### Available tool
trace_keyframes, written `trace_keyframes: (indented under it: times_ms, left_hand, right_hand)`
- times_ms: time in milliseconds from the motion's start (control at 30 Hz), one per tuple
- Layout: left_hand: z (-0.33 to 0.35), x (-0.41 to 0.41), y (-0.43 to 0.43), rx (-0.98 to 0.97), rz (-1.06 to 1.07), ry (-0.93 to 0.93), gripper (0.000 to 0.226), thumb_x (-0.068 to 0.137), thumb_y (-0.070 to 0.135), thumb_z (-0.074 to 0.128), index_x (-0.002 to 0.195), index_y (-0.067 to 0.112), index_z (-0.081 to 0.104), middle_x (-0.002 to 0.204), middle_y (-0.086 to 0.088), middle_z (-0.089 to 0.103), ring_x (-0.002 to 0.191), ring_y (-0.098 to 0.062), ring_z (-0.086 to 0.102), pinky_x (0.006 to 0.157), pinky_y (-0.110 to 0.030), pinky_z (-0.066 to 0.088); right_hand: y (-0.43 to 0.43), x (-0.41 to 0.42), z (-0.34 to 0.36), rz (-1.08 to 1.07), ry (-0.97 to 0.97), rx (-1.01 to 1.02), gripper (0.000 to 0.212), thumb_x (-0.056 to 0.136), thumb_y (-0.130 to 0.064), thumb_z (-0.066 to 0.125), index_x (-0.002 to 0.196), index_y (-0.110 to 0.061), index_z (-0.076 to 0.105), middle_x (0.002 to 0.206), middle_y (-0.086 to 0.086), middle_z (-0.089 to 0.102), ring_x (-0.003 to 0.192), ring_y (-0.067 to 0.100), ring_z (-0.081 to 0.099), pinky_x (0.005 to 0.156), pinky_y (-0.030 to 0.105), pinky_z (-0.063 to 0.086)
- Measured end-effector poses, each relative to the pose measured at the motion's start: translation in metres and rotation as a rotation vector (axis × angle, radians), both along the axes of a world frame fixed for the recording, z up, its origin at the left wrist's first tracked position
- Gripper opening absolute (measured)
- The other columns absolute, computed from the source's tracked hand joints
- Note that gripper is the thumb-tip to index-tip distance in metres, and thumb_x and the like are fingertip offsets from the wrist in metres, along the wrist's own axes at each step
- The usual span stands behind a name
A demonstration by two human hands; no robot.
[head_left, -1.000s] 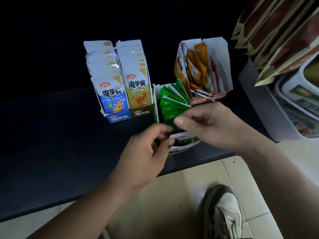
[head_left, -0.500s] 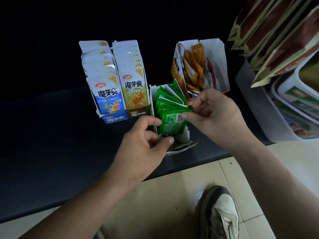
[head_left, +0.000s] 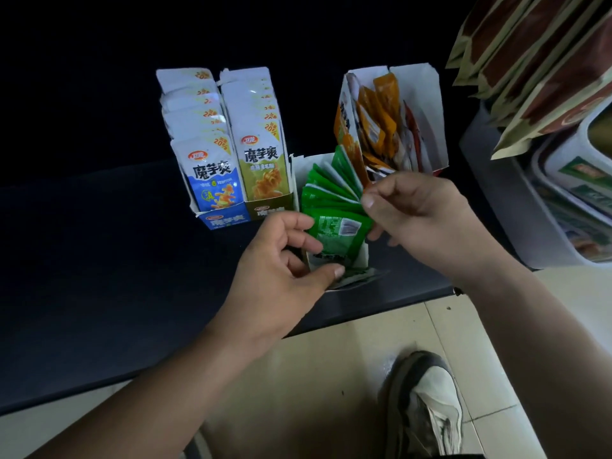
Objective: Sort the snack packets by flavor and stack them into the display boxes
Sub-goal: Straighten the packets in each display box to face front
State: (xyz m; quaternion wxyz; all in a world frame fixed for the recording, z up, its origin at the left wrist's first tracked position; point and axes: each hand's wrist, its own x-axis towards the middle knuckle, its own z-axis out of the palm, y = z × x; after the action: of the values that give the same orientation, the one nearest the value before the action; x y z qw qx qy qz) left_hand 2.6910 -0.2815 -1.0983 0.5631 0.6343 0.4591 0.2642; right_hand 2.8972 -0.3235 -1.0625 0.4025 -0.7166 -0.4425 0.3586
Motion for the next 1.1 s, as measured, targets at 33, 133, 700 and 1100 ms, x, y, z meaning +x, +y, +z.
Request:
trace_keyframes:
  times_ms: [33,133,700,1100]
  left_hand:
    - [0.0,0.0,0.0,0.008,0.013,0.004,0.061,0.073,0.014,0.093,0.115,0.037,0.055,0.097,0.01,0.068,0.058,-0.009,0.052,0.06,-0.022,0.055]
    - [0.001,0.0,0.002,0.012,0.033,0.005,0.062,0.072,0.014,0.094,0.112,0.039,0.054,0.095,0.007,0.066,0.058,-0.009,0.052,0.059,-0.022,0.053]
    - [0.028,-0.023,-0.012,-0.221,-0.007,-0.116,0.044,0.086,0.062,0.07,0.081,0.021,0.082,0.061,-0.009,0.071,0.049,-0.01,0.058,0.051,-0.015,0.037]
    - [0.018,-0.043,0.007,-0.671,-0.103,-0.281,0.055,0.075,0.0,0.065,0.125,0.023,0.07,0.124,-0.006,0.075,0.104,-0.025,0.072,0.082,-0.036,0.051]
  right_hand:
    - [0.0,-0.001,-0.001,0.012,0.016,-0.011,0.009,0.1,-0.02,0.068,0.092,-0.017,0.073,0.082,0.003,0.076,0.072,0.01,0.074,0.06,0.014,0.051]
    - [0.0,-0.003,-0.003,-0.006,0.062,-0.011,0.005,0.099,-0.017,0.068,0.097,-0.019,0.072,0.085,0.002,0.078,0.076,0.011,0.074,0.065,0.018,0.054]
    - [-0.003,0.001,-0.008,0.006,0.116,-0.122,0.015,0.096,-0.022,0.072,0.093,-0.008,0.066,0.087,0.013,0.076,0.069,0.027,0.074,0.069,0.047,0.059]
    - [0.006,-0.018,-0.003,-0.085,-0.034,-0.21,0.054,0.093,-0.054,0.069,0.07,-0.005,0.065,0.059,0.023,0.063,0.046,0.026,0.059,0.048,0.036,0.054]
